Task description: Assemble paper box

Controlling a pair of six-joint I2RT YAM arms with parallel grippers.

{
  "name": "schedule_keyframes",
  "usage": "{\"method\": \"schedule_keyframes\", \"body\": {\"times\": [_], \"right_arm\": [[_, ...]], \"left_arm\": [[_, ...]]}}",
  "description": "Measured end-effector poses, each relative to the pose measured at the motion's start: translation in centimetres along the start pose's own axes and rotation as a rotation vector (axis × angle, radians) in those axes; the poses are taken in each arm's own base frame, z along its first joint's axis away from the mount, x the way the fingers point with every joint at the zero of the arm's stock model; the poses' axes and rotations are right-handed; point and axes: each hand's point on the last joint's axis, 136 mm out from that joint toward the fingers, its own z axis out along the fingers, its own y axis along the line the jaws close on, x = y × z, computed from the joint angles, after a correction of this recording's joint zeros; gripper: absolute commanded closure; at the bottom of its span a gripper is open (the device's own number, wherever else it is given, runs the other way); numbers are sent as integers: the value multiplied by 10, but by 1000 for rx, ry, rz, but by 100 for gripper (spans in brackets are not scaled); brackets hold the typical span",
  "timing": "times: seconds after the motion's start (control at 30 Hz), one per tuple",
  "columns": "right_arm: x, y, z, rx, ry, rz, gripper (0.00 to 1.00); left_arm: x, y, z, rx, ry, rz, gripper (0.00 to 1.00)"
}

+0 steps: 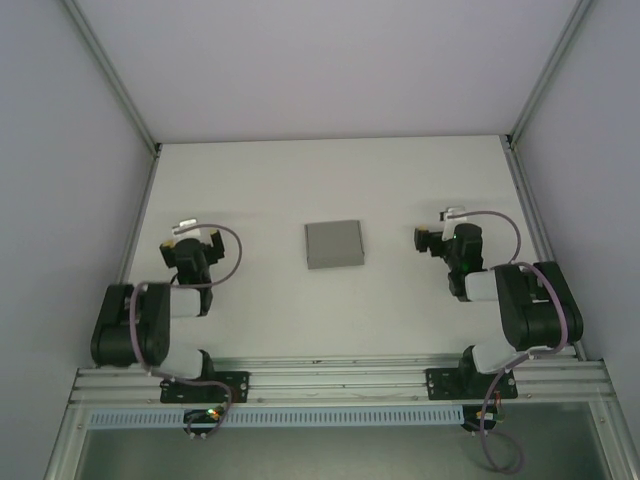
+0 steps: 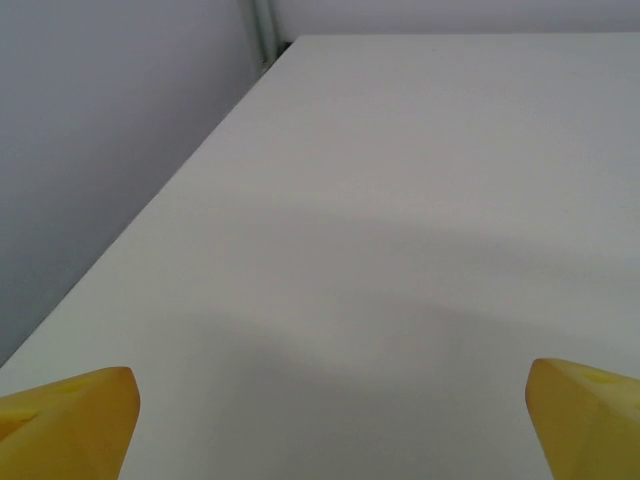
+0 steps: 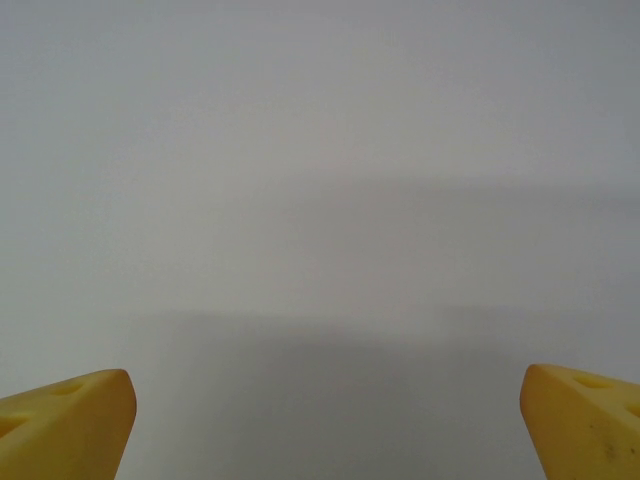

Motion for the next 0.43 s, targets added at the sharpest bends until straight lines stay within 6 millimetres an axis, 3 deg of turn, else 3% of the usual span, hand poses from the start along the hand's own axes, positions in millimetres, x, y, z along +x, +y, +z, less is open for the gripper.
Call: {"method": "schedule_keyframes", "body": {"times": [0.1, 0.43], "right_arm": [[-13, 0, 0, -3, -45, 10, 0], [-13, 6, 0, -40, -44, 10, 0]], "left_arm": [[12, -11, 6, 34, 31, 43, 0], [-5, -15, 8, 56, -26, 54, 0]]}}
